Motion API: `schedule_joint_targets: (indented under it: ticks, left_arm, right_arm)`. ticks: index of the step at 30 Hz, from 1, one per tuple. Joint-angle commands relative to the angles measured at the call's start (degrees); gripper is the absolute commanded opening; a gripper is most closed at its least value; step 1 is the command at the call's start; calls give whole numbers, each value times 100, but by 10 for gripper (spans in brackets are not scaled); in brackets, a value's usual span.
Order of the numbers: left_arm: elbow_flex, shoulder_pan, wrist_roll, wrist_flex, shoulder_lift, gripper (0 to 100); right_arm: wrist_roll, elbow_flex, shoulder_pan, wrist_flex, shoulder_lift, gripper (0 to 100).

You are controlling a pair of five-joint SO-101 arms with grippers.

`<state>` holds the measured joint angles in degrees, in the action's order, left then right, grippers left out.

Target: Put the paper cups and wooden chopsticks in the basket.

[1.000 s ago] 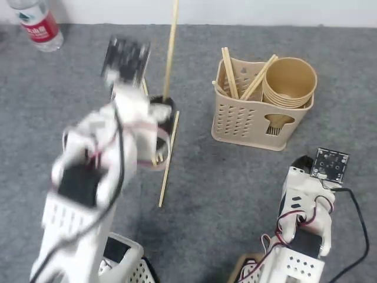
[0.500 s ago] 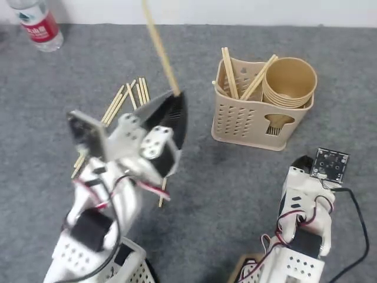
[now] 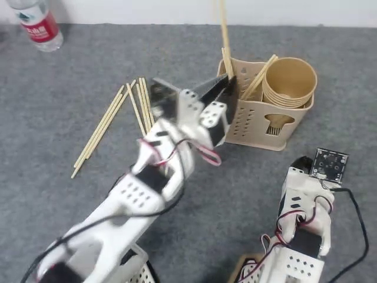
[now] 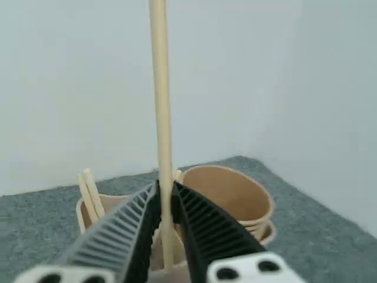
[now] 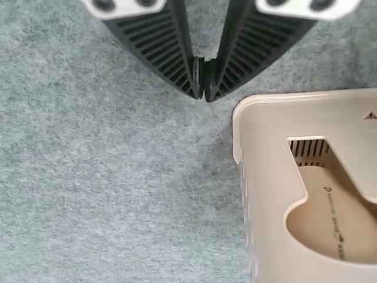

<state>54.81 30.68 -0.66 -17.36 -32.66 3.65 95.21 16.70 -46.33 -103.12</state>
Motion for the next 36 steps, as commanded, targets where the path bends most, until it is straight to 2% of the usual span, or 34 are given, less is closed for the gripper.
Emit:
schedule_joint_targets:
  ticks: [1,6,10,17,23,31,34,36]
  left_arm:
    - [-813,-79,492,-730,1292,11]
    - [-1402,-88,519,-765,2435,11]
    - [-1525,-123,527,-774,2681,11]
    - [-1499,-70,501,-765,2681,19]
    - [-1437,-62,484,-738,2673,87]
    - [-1393,0,519,-730,2593,87]
    - [-1200,-97,510,-369,2040,87]
    - [-1051,-167,501,176,1363,87]
  right_arm:
    - [88,-35,-31,154,-57,8]
    - [88,-35,-31,154,-57,8]
    - [88,-35,-31,154,-57,8]
    - [88,-44,-31,154,-57,8]
    - [88,-44,-31,154,-57,8]
    - [88,-44,-31,163,-57,8]
    - [88,0,-31,268,-57,8]
    - [88,0,-31,259,-57,8]
